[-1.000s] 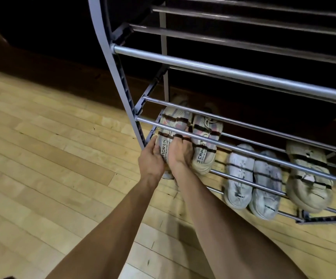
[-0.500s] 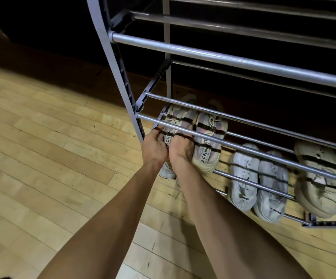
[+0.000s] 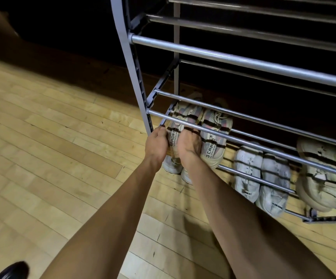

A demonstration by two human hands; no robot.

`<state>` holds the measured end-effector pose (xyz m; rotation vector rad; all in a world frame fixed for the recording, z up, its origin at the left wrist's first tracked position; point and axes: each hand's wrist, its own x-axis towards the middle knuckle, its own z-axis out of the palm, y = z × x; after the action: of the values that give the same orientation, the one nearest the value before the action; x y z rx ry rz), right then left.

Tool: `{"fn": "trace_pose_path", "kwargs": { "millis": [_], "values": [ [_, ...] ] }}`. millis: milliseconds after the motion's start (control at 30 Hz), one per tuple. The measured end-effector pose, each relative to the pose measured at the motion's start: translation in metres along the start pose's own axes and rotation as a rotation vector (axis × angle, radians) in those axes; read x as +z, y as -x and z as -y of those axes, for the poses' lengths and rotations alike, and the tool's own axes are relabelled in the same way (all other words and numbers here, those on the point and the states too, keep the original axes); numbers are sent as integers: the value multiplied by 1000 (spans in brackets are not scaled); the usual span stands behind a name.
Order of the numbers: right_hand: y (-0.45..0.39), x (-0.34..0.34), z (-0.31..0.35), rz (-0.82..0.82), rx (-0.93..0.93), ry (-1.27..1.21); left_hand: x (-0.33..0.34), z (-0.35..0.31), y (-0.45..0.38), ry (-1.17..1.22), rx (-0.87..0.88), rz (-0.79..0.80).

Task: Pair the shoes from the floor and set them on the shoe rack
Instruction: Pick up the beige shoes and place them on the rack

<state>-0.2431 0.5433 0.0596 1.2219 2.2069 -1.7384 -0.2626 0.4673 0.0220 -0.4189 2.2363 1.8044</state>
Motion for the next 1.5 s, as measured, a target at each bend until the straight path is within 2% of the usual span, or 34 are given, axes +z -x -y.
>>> {"fn": "trace_pose_path", "kwargs": {
  "millis": [100,267,400,533,700,933,1233,1500],
  "values": [
    [12,-7,12,-50,-10,-15,-16,-3,19,-21,4,21],
    [50,-13,3,-8,-93,37,-66,-10,56,-17,16,73],
    [107,-10,-11,170,-211,121,-130,-19,88,70,-41,-19],
    [161,11,8,328,-277,161,-202,-20,119,93,-47,-119],
    [224,48,32,427,-368,188,-289,-24,164,87,-37,-213],
    [305,93,40,537,-404,223,-400,-10,223,114,-1,-345],
    [397,158,17,701,-418,322,-498,42,293,231,-47,-505],
    [476,214,-5,892,-547,441,-583,86,364,349,-1,-690]
  ]
}}
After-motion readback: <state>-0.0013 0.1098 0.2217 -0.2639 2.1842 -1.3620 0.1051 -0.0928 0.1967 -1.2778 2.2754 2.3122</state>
